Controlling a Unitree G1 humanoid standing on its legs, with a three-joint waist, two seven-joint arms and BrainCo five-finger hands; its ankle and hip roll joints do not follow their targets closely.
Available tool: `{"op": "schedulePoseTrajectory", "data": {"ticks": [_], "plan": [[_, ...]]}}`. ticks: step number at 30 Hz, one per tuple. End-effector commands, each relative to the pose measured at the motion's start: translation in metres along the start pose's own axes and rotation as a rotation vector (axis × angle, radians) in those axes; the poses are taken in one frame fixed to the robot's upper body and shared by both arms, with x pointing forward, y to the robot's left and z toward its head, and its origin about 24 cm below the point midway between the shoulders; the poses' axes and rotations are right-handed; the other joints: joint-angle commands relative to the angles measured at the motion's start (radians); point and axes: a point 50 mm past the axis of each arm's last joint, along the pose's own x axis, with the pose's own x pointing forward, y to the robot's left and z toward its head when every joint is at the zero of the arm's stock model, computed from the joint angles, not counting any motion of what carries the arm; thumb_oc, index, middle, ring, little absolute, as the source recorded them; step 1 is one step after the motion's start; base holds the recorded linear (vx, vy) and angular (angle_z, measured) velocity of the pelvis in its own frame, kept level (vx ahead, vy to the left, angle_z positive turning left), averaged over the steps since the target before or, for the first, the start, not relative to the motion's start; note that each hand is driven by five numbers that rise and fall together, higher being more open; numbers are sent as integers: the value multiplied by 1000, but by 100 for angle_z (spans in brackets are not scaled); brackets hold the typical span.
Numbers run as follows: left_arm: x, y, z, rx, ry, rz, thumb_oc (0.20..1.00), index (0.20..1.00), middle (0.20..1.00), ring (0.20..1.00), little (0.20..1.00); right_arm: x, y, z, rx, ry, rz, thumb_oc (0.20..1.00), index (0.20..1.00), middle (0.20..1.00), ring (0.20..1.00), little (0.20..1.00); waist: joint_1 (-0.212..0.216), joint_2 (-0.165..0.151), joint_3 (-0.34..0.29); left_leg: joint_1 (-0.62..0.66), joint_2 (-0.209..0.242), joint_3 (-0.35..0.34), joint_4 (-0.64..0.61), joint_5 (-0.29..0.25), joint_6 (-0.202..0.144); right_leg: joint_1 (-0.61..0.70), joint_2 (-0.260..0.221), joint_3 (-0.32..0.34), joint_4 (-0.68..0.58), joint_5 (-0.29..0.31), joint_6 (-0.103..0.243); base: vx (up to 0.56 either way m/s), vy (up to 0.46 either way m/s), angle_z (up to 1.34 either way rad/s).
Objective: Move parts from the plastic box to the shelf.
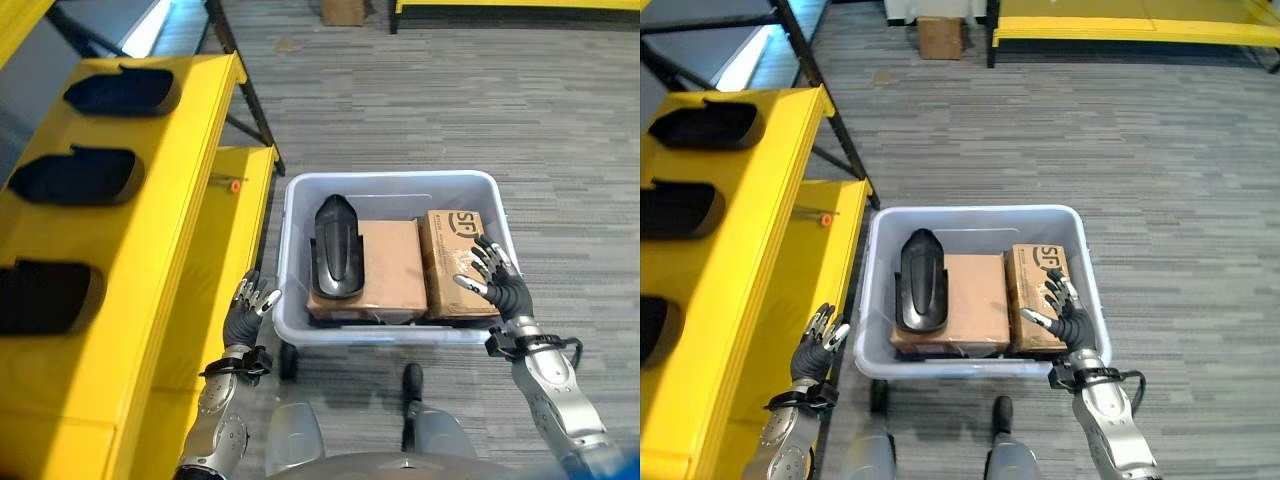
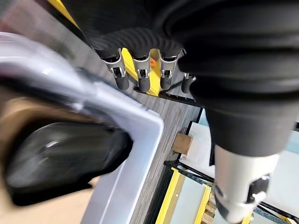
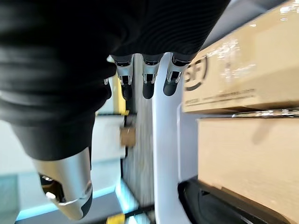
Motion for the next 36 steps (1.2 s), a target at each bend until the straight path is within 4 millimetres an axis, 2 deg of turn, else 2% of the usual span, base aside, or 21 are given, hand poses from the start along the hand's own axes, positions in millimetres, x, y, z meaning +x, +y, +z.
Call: {"op": "schedulePoseTrajectory", "data": {"ticks": [1,3,5,6,10,11,14,18,23,29,36], "plan": [[4,6,17,65,-97,20,1000,1000,1000,1000,1000,20,17,27,23,-143,77,1000,1000,1000,1000,1000,43,-31,-11,-5,64,56,113,-26,-8,-49,-105,37,115,14,77,-55,170,-22],[14,1,26,102,-138,13,1000,1000,1000,1000,1000,22,27,29,31,-155,111,1000,1000,1000,1000,1000,37,-47,4,-33,45,84,140,-47,-4,-77,-133,43,97,41,88,-46,170,-35],[18,-3,29,117,-155,8,1000,1000,1000,1000,1000,23,29,29,33,-154,120,1000,1000,1000,1000,1000,35,-52,8,-48,40,86,155,-56,-3,-90,-141,44,95,47,91,-19,87,-17],[24,-14,35,156,-188,-31,1000,1000,1000,1000,1000,24,35,30,30,-162,143,1000,1000,1000,1000,1000,27,-60,19,-73,32,86,171,-64,1,-107,-148,48,92,55,93,-13,37,-6],[37,-36,45,167,-241,-87,1000,1000,1000,1000,1000,27,43,37,30,-193,177,1000,1000,1000,1000,1000,11,-68,36,-104,34,91,177,-61,0,-139,-152,47,95,63,95,-14,10,-4],[41,-47,49,164,-263,-113,1000,1000,1000,1000,1000,29,46,43,32,-220,182,1000,1000,1000,1000,1000,3,-70,50,-115,36,93,174,-57,-1,-163,-149,50,100,68,94,-31,-6,-6],[46,-61,57,171,-301,-148,1000,1000,1000,1000,1000,30,49,52,13,-267,178,1000,1000,1000,1000,1000,-7,-74,63,-124,44,103,159,-46,-4,-194,-140,60,101,74,93,-24,-15,-11],[51,-77,63,177,-342,-174,1000,1000,1000,1000,1000,32,52,61,29,-315,163,1000,1000,1000,1000,1000,-22,-88,83,-132,60,116,134,-27,-10,-232,-124,72,103,81,95,-18,-38,-21],[58,-88,72,187,-390,-166,1000,1000,1000,1000,1000,34,54,71,52,-366,148,1000,1000,1000,1000,1000,-36,-107,107,-146,75,125,119,-15,-18,-273,-108,84,111,85,96,-23,-47,-10],[63,-77,89,160,-478,-19,1000,1000,1000,1000,1000,33,50,86,74,-451,98,1000,1000,1000,1000,1000,-46,-133,149,-178,88,133,107,-5,-24,-329,-86,96,126,91,93,-31,-52,-12],[58,-62,105,144,-558,84,1000,1000,1000,1000,1000,29,44,91,82,-484,68,1000,1000,1000,1000,1000,-41,-137,163,-197,86,126,105,-2,-26,-337,-81,85,124,90,89,-2,-5,0]]}}
